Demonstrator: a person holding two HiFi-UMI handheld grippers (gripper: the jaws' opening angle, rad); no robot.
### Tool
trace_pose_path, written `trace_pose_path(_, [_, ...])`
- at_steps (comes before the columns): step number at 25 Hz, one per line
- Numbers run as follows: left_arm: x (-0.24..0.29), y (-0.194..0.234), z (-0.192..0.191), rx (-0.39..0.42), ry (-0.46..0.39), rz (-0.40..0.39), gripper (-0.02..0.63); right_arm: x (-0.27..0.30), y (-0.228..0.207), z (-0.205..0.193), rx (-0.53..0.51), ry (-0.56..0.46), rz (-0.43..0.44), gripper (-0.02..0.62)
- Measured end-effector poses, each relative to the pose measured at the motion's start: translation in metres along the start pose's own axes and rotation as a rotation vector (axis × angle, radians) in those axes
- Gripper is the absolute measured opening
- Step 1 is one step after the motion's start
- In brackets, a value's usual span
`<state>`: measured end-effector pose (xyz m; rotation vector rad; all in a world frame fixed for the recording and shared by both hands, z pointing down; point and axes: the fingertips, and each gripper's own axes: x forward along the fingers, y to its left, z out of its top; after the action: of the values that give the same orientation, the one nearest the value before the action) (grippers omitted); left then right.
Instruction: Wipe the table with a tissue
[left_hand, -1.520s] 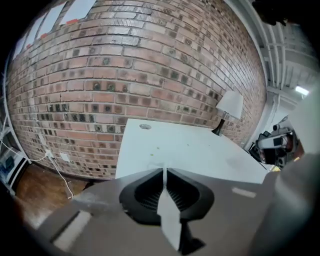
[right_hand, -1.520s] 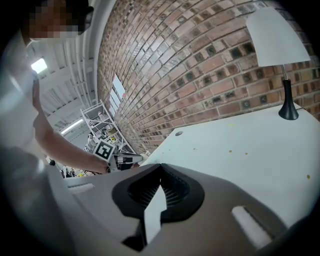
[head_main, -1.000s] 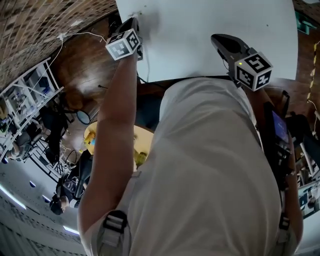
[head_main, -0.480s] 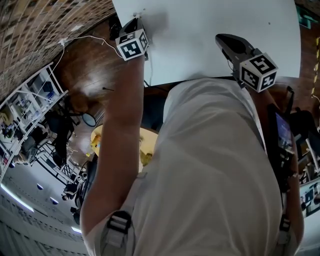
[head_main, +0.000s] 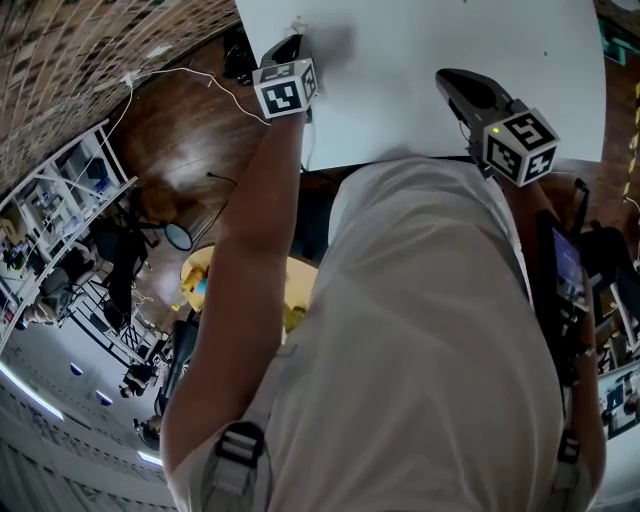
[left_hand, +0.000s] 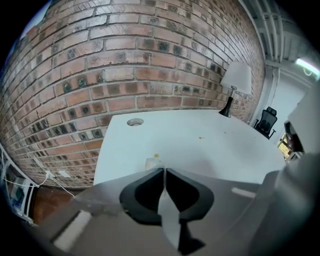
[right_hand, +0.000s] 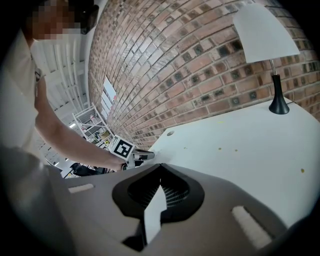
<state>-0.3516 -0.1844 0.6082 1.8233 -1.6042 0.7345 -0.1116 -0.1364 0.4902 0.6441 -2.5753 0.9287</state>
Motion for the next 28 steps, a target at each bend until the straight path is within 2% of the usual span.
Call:
trace_pose_path(2, [-0.001,-0.007,0.001,-0.018,-0.003,-0.047,0.02,-0.001,0.0,0.0,0.001,-0.002,-0.003,0.008])
trace_pose_path(4, [-0.008,-0.004,0.007,-0.061,-0.04,-0.059,0.02,-0.002,0.0,0.001,0.005,-0.006,-0.006,0.008])
trace_pose_path(7, [-0.02,0.022,0.021,-0.145,-0.123,-0.001,0.021,-0.001,-0.001,0.002,0.006,-0.012,-0.01,0.008])
trace_pose_path(11, [-0.021,0.053,0.031,-0.183,-0.15,0.057,0.021,-0.001,-0.004,-0.001,-0.002,-0.002,-0.015,0.008])
trace_pose_path(15, [-0.005,0.047,0.037,-0.142,-0.128,0.042,0.021,-0.002,-0.005,-0.001,0.001,0.0,-0.024,0.008])
trace_pose_path(24, [0.023,0.008,0.033,0.043,-0.023,0.031,0.021,-0.009,-0.02,0.009,0.024,-0.019,-0.06,0.008])
trace_pose_path(28, [0.025,0.001,0.033,0.067,0.005,0.016,0.02,-0.007,-0.016,0.009,0.016,-0.021,-0.06,0.008])
